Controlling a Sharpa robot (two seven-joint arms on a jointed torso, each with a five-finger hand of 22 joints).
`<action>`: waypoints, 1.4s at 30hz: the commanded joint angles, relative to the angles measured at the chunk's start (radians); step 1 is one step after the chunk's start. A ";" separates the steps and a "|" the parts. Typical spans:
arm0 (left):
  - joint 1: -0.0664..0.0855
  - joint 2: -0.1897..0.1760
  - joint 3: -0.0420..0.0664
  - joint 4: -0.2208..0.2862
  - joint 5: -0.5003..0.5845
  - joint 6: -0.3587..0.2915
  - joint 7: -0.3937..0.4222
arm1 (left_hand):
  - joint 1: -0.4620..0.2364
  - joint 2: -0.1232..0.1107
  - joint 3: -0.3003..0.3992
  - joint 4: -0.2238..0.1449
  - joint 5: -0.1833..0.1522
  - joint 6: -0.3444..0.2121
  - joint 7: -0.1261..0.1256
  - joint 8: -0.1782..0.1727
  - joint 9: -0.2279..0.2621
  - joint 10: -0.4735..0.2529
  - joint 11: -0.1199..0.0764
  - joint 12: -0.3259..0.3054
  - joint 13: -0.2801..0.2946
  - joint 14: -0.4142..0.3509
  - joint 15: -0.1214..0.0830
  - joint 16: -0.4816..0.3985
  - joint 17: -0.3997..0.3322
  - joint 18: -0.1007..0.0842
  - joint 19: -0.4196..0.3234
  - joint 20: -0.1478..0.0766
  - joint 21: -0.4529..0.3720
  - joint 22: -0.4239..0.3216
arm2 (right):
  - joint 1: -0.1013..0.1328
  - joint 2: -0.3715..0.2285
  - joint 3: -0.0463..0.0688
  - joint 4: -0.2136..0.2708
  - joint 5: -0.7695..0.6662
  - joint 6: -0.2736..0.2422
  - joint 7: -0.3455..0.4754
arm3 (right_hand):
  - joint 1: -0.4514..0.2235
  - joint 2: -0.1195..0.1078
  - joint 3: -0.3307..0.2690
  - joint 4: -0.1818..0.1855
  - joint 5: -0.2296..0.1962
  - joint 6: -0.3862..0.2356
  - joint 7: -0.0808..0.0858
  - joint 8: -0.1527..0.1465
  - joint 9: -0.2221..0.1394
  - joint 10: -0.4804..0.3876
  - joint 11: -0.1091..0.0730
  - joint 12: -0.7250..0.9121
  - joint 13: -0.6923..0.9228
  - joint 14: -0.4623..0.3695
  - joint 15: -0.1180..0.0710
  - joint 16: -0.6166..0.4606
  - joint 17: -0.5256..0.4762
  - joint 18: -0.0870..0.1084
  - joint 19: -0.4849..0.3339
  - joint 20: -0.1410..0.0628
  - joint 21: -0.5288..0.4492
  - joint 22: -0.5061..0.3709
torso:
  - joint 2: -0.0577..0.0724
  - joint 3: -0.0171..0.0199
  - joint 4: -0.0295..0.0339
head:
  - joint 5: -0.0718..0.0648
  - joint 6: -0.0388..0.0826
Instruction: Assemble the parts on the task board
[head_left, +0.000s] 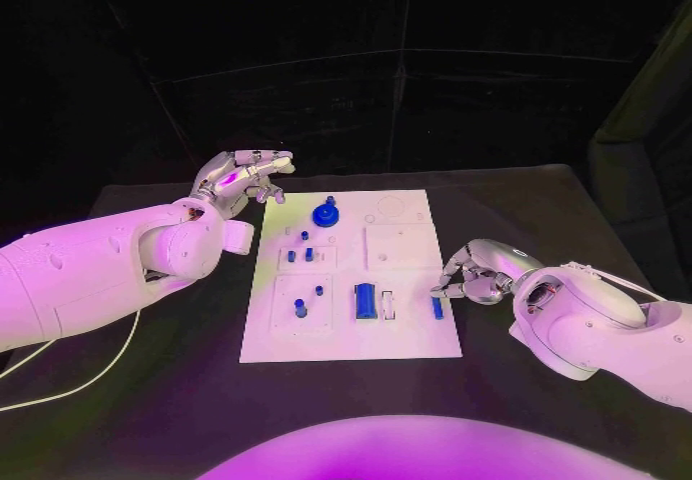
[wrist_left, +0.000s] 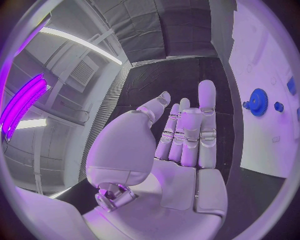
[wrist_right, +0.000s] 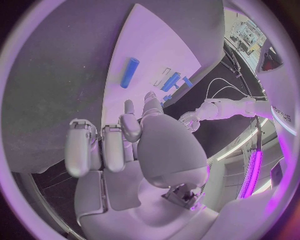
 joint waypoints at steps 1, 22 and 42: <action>0.001 0.001 0.000 0.002 0.001 0.014 0.007 | 0.005 0.005 -0.006 0.002 -0.001 0.001 -0.005 0.006 0.001 -0.005 -0.001 0.003 0.002 -0.005 -0.002 0.000 -0.001 0.014 -0.002 0.005 -0.005 -0.001 | 0.001 0.002 0.000 -0.004 -0.046 0.043 -0.069 | -0.011 -0.002 -0.005 0.007 0.001 0.009 0.001 -0.004 -0.001 0.000 -0.008 -0.007 -0.001 0.055 -0.001 -0.004 0.015 -0.005 -0.004 -0.001 -0.004 0.086 | 0.000 0.0022 -0.0034 | -0.003 0.000; 0.001 0.002 -0.004 0.000 0.001 0.014 0.006 | 0.005 0.005 -0.006 0.002 -0.001 0.002 -0.005 0.007 0.001 -0.005 -0.001 0.004 0.002 -0.006 -0.002 0.000 -0.001 0.014 -0.002 0.005 -0.005 -0.001 | -0.006 0.066 -0.001 -0.043 -0.058 0.152 -0.133 | -0.028 -0.015 -0.027 0.043 -0.024 0.039 -0.009 -0.005 0.012 -0.003 -0.016 -0.018 -0.006 0.053 -0.008 -0.012 0.007 -0.003 -0.012 -0.007 -0.013 0.076 | -0.001 0.0004 0.0000 | -0.005 -0.011; 0.001 0.000 -0.005 -0.001 0.001 0.011 0.002 | 0.005 0.006 -0.007 0.002 -0.001 0.002 -0.005 0.008 0.001 -0.006 -0.002 0.005 0.002 -0.006 -0.002 0.000 -0.001 0.014 -0.002 0.005 -0.006 -0.002 | -0.020 0.117 -0.001 -0.065 -0.157 0.249 -0.142 | 0.181 0.012 0.034 -0.080 -0.077 0.041 -0.007 -0.026 0.038 -0.019 -0.019 -0.046 -0.018 0.051 -0.011 -0.024 -0.002 0.000 -0.020 -0.013 -0.024 0.066 | -0.001 -0.0004 0.0009 | -0.005 -0.012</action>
